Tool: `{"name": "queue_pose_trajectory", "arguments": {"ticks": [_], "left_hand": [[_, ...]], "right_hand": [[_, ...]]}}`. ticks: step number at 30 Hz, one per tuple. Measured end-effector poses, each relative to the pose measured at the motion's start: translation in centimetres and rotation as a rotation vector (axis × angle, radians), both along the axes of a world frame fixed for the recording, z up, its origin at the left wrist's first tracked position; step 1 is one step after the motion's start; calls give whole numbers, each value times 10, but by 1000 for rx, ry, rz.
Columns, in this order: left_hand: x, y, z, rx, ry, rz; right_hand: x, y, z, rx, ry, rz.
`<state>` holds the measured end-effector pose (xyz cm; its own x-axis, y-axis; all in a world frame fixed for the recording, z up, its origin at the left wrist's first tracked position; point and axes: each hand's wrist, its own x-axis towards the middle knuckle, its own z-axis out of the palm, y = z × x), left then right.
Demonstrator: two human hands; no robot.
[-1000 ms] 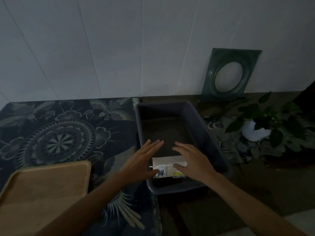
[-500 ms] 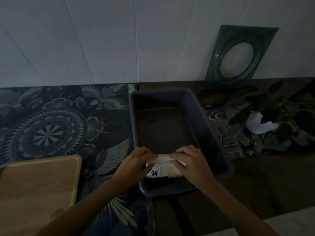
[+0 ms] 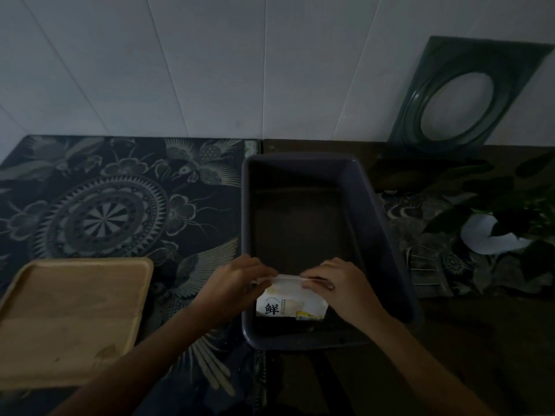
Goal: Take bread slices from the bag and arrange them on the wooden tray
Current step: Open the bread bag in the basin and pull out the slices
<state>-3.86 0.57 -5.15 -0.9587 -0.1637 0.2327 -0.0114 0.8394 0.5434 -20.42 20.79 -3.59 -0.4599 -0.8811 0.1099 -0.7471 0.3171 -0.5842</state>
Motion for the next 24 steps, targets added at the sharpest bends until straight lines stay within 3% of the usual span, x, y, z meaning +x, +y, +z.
{"name": "queue_pose_trajectory", "arguments": {"ticks": [6,13,15,19,24], "left_hand": [[-10,10,5,-109,24,-145],[-11,5,2,-107,25,-159],[-11,5,4,-106,35,-156],[-12,3,15,-24,45,-128],[-15,1,24,37,8,-112]], "right_hand": [[-16,-4,3,128,-209,69],[-20,-1,0,188,-366,50],[-17,0,-1,156,-323,64],[-7,7,-7,80,-58,95],[1,8,-10,-64,80,37]]}}
